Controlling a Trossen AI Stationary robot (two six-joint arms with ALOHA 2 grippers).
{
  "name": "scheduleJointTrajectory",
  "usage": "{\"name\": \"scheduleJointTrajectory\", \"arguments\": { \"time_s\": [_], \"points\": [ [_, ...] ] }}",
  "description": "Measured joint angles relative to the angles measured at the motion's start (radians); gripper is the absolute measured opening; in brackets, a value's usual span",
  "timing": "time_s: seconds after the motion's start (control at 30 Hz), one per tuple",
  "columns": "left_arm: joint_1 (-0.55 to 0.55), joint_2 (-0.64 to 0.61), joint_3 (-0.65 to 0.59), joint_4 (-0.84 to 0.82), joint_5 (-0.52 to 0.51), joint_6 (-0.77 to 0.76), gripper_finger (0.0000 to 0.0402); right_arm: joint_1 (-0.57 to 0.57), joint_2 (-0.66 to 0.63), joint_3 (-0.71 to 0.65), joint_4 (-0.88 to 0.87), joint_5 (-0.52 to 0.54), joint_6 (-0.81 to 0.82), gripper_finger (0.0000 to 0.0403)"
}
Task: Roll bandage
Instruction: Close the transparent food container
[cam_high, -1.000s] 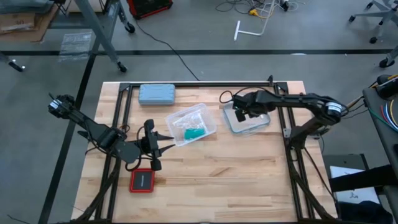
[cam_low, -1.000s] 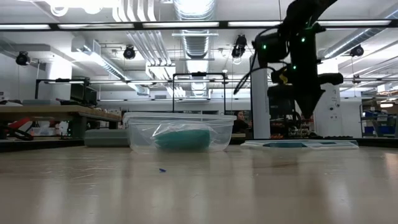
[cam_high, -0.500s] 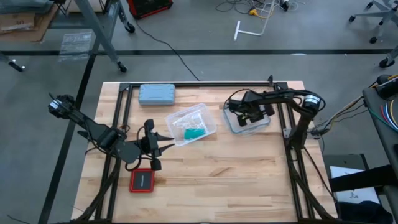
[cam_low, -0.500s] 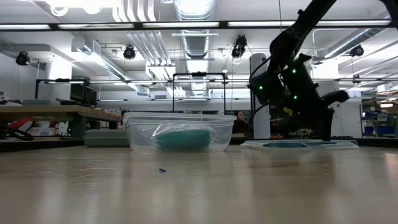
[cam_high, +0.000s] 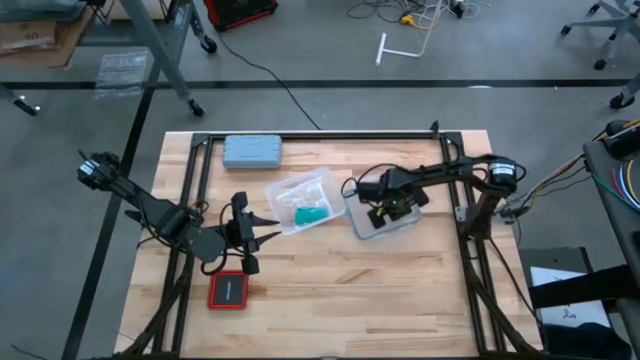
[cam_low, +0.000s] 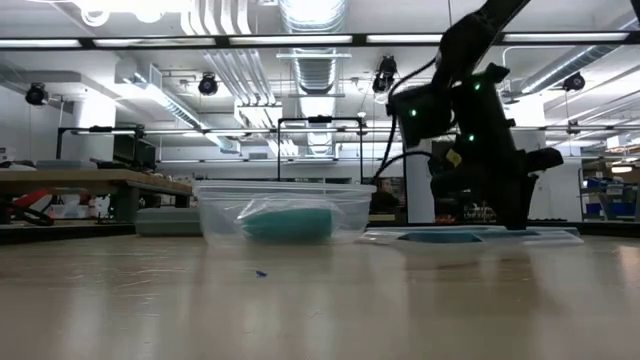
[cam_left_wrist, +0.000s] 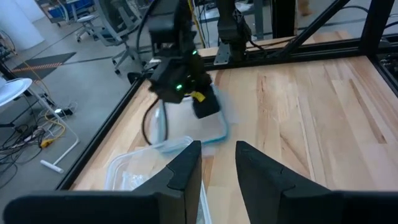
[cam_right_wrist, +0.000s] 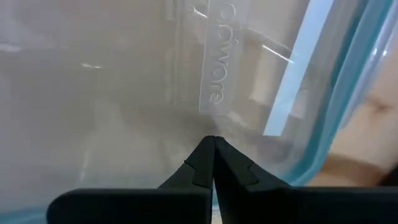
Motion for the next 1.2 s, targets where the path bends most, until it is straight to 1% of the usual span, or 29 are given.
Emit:
{"name": "scheduleJointTrajectory", "arguments": {
  "time_s": [0.1, 0.23, 0.47, 0.57, 0.7, 0.8, 0.93, 1.2],
  "points": [
    [0.0, 0.0, 0.0, 0.0, 0.0, 0.0, 0.0099, 0.062, -0.043, -0.004, 0.022, -0.012, 0.034, 0.0],
    [0.0, 0.0, -0.003, -0.001, 0.0, 0.0, 0.0106, 0.105, -0.135, -0.004, 0.017, 0.058, 0.074, 0.0],
    [0.0, 0.0, -0.003, 0.002, 0.0, 0.0, 0.0111, 0.095, -0.308, -0.014, 0.002, 0.115, 0.077, 0.0],
    [0.0, 0.0, -0.003, 0.004, 0.004, 0.0, 0.0106, 0.076, -0.364, -0.039, -0.032, 0.145, 0.097, 0.0],
    [0.0, 0.0, -0.003, 0.006, 0.007, 0.0, 0.0096, 0.04, -0.421, -0.109, -0.044, 0.146, 0.143, 0.0],
    [0.0, 0.0, -0.004, 0.01, 0.007, 0.0, 0.0089, 0.022, -0.436, -0.166, -0.038, 0.15, 0.192, 0.0],
    [0.0, 0.0, -0.004, 0.011, 0.008, 0.0, 0.0082, 0.019, -0.422, -0.222, -0.002, 0.176, 0.253, 0.0],
    [0.0, 0.0, -0.004, 0.016, 0.008, 0.0, 0.0081, 0.019, -0.345, -0.242, 0.092, 0.207, 0.266, 0.0]
  ]
}}
